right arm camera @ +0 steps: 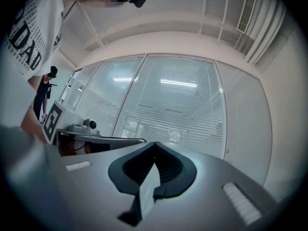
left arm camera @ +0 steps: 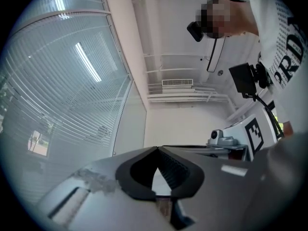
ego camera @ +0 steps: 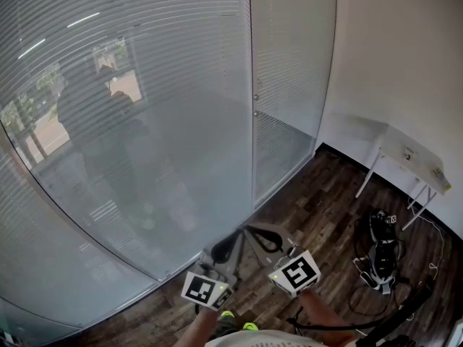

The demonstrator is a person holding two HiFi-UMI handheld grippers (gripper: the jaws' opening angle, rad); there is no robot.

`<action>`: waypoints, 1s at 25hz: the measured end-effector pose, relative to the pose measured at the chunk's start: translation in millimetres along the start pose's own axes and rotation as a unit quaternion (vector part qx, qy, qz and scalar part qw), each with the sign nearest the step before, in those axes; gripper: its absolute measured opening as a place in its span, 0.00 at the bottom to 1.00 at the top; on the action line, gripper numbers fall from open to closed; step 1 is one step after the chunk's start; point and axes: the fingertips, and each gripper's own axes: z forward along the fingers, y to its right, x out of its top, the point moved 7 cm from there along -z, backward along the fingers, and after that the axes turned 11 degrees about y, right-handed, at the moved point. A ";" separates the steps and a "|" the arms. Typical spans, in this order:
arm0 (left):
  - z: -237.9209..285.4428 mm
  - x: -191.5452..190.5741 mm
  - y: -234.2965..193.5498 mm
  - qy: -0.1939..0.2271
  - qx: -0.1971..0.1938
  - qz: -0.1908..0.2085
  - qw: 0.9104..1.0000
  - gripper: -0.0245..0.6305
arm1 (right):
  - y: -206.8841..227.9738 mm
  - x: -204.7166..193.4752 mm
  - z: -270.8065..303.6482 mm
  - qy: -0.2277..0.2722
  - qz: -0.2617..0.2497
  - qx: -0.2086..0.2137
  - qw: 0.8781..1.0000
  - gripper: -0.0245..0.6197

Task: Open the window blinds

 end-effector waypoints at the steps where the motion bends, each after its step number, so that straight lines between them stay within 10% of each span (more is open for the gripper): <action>1: 6.0 -2.6 -2.1 0.001 0.003 -0.004 1.000 0.02 | 6.2 -2.2 1.3 -0.002 0.004 -0.001 1.000 0.05; 25: 139.9 -87.2 -129.6 0.018 -0.017 -0.021 0.999 0.02 | 152.1 -86.3 98.9 -0.026 -0.017 -0.033 0.999 0.05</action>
